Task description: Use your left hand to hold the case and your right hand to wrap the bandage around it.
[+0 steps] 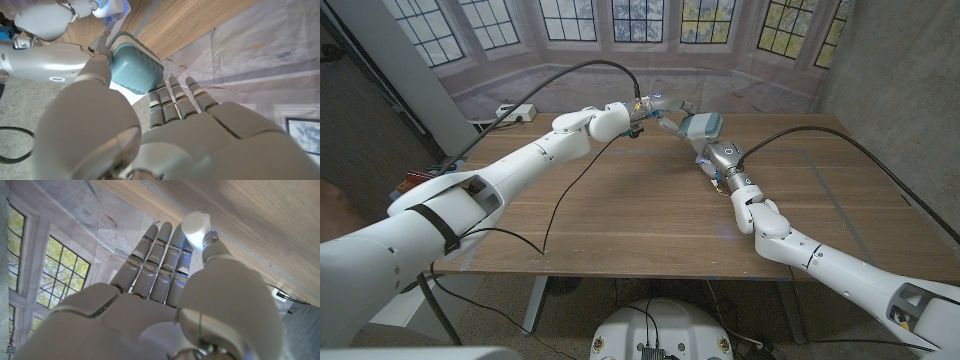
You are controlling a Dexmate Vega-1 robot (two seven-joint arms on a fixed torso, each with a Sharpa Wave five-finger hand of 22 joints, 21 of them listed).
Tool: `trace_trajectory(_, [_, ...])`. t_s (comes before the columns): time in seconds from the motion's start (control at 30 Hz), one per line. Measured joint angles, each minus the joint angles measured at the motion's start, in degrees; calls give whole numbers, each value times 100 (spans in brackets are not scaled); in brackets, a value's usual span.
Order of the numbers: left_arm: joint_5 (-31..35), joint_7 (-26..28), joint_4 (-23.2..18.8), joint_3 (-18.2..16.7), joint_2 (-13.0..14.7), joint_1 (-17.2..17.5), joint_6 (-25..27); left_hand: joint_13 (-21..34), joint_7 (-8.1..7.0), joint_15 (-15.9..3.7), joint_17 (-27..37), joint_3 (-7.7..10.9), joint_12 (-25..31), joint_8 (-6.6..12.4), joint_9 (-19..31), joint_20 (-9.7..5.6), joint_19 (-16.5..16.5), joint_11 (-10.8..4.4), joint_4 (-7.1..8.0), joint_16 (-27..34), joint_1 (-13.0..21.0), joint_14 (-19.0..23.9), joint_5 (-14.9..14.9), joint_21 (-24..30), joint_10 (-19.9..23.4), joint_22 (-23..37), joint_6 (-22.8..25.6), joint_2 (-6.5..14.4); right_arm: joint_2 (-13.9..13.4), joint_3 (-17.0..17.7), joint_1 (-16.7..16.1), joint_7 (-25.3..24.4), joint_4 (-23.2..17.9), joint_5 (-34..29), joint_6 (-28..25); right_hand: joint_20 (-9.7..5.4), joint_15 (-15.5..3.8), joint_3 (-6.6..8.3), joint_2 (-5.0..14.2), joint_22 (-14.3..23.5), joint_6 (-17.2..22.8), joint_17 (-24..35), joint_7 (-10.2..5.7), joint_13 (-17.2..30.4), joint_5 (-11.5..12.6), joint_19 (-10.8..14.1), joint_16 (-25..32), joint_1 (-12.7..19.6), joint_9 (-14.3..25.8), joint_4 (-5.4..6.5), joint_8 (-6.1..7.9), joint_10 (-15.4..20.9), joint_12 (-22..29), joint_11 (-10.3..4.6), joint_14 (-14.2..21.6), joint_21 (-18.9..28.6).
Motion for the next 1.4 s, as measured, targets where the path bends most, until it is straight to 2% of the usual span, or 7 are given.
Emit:
trace_trajectory(0.1, [-14,-21,-16,-9,8,11,10,1,0,0,0,0,0,0,1,0,0,0,0,0,0,0,0,0,0,0,0,0,-11,0,26,-13,30,13,3,0,0,0,0,0,-1,-12,1,0,0,0,0,0,-2,0,38,0,0,0,0,0])
trace_trajectory(0.6, [-99,-129,-139,-78,95,101,76,5,0,11,0,0,-1,0,5,0,0,0,0,0,-2,-12,-2,0,0,0,0,-2,-49,-23,161,-63,148,43,67,0,-10,-1,0,0,31,-14,-31,-2,-3,0,-19,0,1,0,38,19,0,-19,51,0])
trace_trajectory(0.83, [-129,-165,-178,-103,127,130,80,4,0,11,0,-1,-14,0,6,0,0,0,1,0,-3,-12,1,0,0,0,0,-3,-75,-27,192,-66,139,36,69,0,-10,25,0,0,30,-14,-30,19,-3,0,-41,0,-18,27,38,19,0,-19,51,0])
trace_trajectory(1.4, [-159,-234,-282,-142,167,190,114,0,0,10,0,-1,-8,0,9,0,0,0,1,0,-26,-12,1,0,0,14,0,-25,-110,16,215,-114,65,2,60,0,-10,49,-1,0,29,1,-29,28,-4,0,-40,0,-20,1,37,19,0,-18,51,0])
